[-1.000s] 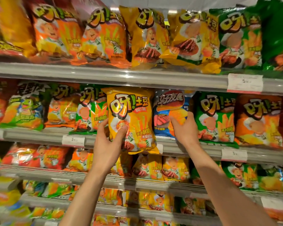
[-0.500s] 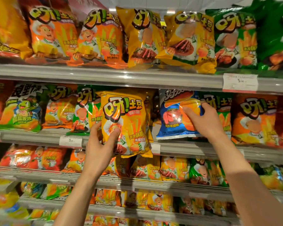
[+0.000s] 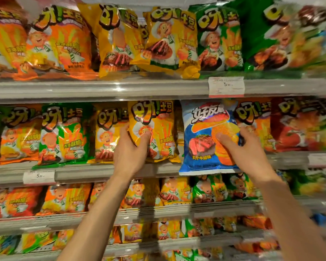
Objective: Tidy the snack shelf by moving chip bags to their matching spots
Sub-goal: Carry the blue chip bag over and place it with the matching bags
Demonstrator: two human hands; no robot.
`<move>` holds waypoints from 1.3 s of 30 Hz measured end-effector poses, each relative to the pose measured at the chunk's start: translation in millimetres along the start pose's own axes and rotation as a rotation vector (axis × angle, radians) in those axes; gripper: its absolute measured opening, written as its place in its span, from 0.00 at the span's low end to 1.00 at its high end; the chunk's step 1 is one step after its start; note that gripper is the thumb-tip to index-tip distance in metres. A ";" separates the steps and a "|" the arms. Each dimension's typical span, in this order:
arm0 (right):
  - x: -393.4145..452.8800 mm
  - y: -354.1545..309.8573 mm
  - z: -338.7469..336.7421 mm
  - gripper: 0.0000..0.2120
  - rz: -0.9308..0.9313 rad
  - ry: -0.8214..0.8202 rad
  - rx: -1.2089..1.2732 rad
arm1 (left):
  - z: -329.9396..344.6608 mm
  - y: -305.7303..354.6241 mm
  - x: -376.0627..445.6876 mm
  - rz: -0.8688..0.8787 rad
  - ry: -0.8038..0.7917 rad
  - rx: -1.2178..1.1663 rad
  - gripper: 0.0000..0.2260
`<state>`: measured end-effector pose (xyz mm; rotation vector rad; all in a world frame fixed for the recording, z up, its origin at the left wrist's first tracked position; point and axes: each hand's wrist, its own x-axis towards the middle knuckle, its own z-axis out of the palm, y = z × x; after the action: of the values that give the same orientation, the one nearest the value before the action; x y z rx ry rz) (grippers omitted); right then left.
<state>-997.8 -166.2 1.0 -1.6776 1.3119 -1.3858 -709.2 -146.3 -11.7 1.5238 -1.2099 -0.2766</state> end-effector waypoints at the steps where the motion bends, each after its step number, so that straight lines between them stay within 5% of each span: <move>1: -4.5 0.3 -3.0 0.31 0.017 -0.001 0.008 | 7.4 3.6 2.8 0.007 -0.013 0.008 0.28; 3: -8.4 4.9 -9.8 0.42 0.037 0.007 0.036 | 20.7 7.5 8.0 0.016 -0.041 0.039 0.27; 10: -11.4 16.5 -16.1 0.09 0.039 0.002 0.073 | 53.1 11.5 11.4 0.083 -0.050 0.194 0.31; 18: -14.5 16.5 -11.8 0.10 0.085 -0.019 0.169 | 56.6 9.2 18.1 0.267 -0.041 0.463 0.29; 21: -18.0 16.0 -9.5 0.09 0.082 -0.025 0.189 | 56.5 -1.2 21.3 0.225 -0.133 0.398 0.27; 29: -34.6 11.6 14.2 0.08 0.081 -0.038 0.216 | 28.5 -5.5 -18.6 0.266 0.017 0.112 0.23; 35: -54.4 9.3 54.5 0.07 0.146 -0.098 0.263 | 0.7 2.1 -71.0 0.003 -0.451 -0.357 0.24; 39: -76.6 10.7 80.3 0.09 0.130 -0.115 0.246 | -9.7 -23.9 -84.1 -0.060 -0.495 -0.495 0.26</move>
<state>-922.7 -109.8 -59.1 -1.4582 1.1164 -1.2973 -727.2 -77.4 -63.4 1.0833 -1.3453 -0.9632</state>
